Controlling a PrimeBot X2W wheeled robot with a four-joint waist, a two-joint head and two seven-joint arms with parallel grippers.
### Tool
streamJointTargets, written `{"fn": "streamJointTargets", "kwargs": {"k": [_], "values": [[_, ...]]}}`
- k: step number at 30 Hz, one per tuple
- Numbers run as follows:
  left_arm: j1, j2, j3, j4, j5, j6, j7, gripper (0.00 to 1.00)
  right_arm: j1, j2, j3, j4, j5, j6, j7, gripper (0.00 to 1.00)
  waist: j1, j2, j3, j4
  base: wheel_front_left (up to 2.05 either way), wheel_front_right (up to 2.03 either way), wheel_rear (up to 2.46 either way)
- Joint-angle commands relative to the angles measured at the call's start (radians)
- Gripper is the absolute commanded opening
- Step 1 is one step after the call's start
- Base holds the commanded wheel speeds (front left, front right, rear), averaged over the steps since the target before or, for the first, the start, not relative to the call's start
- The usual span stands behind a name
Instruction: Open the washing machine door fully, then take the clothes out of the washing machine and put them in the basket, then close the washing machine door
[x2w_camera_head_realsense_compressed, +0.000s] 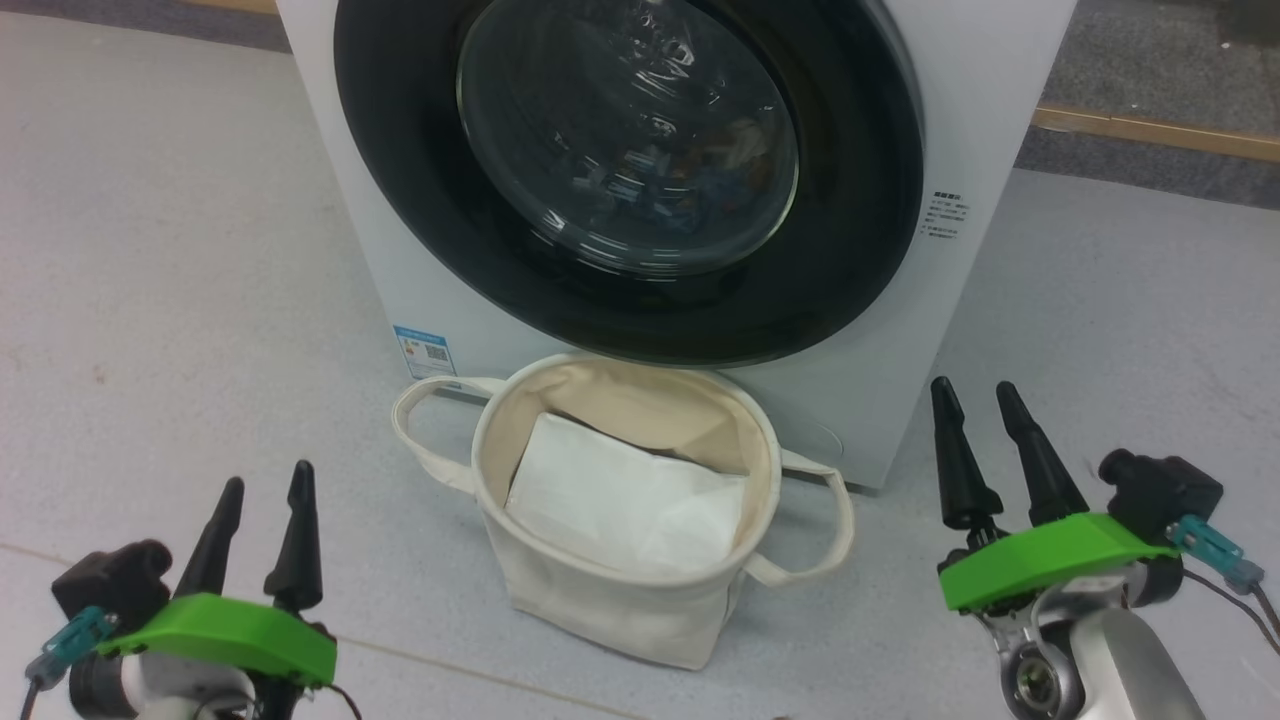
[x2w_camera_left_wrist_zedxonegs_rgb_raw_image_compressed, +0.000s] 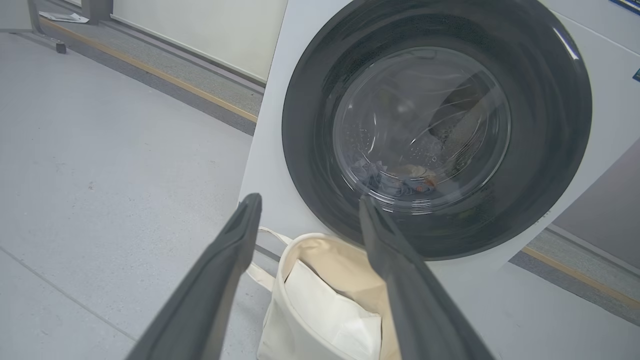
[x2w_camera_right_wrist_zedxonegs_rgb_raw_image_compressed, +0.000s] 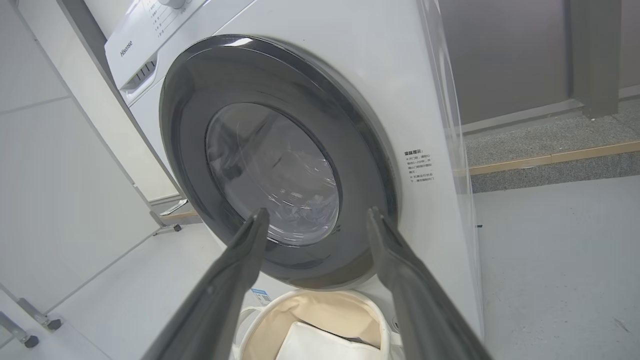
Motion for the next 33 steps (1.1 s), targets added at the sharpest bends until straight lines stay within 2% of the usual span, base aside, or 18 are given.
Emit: {"fn": "streamJointTargets", "kwargs": {"k": [1, 28, 33], "values": [[-0.066, 0.038, 0.024, -0.036, 0.027, 0.007, -0.014, 1.0, -0.066, -0.007, 0.025, -0.046, -0.03, 0.005, -0.015, 1.0, 0.0, -0.0001, 0.0, 0.002, 0.0, 0.0, 0.0], [-0.127, 0.095, -0.037, -0.057, 0.29, 0.046, -0.097, 1.0, -0.138, -0.01, 0.046, -0.04, -0.328, 0.006, -0.097, 1.0, 0.0, -0.0001, 0.004, 0.008, 0.0, 0.0, 0.0], [-0.129, 0.094, -0.036, -0.054, 0.303, 0.045, -0.1, 1.0, -0.138, -0.01, 0.035, -0.033, -0.336, 0.006, -0.1, 1.0, 0.0, -0.0001, 0.002, 0.008, 0.0, 0.0, 0.0]]}}
